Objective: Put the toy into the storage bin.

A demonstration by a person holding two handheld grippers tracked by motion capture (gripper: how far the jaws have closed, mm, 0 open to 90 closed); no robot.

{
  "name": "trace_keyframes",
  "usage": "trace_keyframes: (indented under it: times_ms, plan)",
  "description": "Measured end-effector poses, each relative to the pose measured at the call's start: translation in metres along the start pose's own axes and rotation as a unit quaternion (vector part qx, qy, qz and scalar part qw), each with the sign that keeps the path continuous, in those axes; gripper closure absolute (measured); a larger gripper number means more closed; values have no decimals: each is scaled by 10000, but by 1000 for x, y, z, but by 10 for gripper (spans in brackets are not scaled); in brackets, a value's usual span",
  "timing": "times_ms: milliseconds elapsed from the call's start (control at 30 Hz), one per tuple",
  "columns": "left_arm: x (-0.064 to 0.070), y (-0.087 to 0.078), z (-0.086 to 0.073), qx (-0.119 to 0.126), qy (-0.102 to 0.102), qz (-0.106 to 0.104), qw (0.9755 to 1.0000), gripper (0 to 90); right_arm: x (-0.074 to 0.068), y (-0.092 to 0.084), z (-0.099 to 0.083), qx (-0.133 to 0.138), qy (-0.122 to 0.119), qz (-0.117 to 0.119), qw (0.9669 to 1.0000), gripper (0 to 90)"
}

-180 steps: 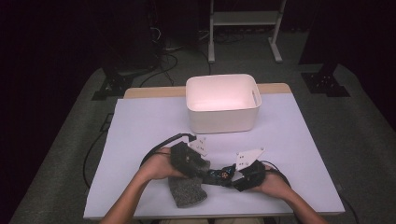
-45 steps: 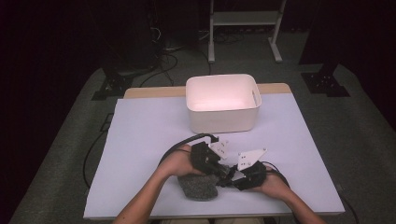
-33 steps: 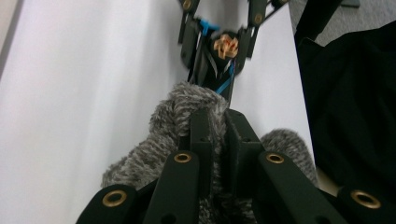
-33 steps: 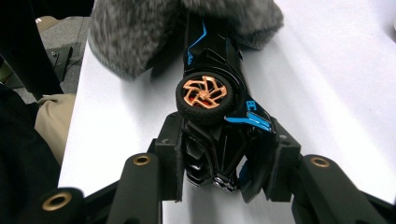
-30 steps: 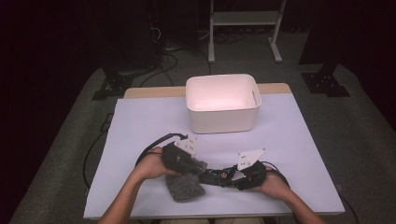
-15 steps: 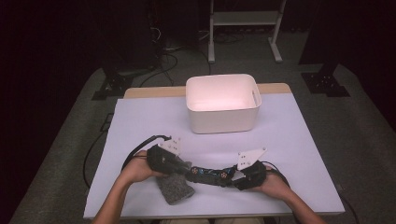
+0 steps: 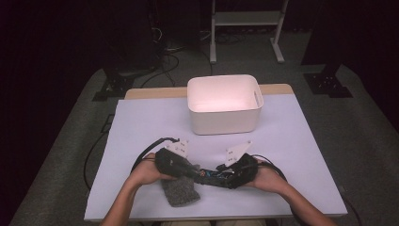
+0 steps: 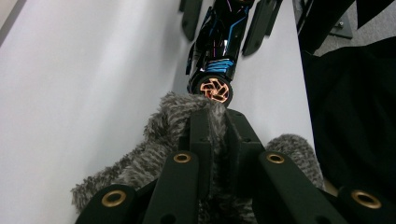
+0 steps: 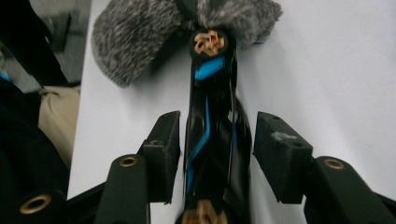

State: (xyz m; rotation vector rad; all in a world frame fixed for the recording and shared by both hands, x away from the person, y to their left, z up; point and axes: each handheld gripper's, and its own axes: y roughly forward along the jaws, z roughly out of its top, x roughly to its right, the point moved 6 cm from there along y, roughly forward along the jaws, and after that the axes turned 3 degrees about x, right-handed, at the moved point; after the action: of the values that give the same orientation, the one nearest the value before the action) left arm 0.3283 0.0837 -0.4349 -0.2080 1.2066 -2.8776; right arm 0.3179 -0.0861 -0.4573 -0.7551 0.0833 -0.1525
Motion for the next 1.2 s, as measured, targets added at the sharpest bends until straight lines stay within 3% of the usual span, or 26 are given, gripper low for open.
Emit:
trace_keyframes:
  times_ms: [167, 400, 567, 767, 867, 1033, 1200]
  plan:
    - [0, 11, 10, 19, 89, -67, 9999, 825, 4, 7, 3, -567, -88, -76, 9983, 547]
    - [-2, 14, 15, -29, 124, -83, 9999, 825, 7, 5, 1, -654, 112, -95, 9978, 562]
    - [-1, 12, 17, -51, 175, 21, 9998, 834, 5, 3, -1, -608, -3, -179, 9980, 567]
    - [-5, 5, 14, -69, 135, 105, 9998, 835, 6, -6, -10, -415, 117, -221, 9988, 568]
    - [-5, 12, 10, -117, 84, 39, 9999, 834, 9, -14, -15, -237, 287, -209, 9991, 568]
    - [-6, 27, 14, -123, 104, 27, 9999, 836, 9, -17, -18, -107, 293, -269, 9992, 568]
    - [-2, 17, 23, 82, 146, 100, 9998, 845, 8, -16, -16, 47, 264, -273, 9993, 569]
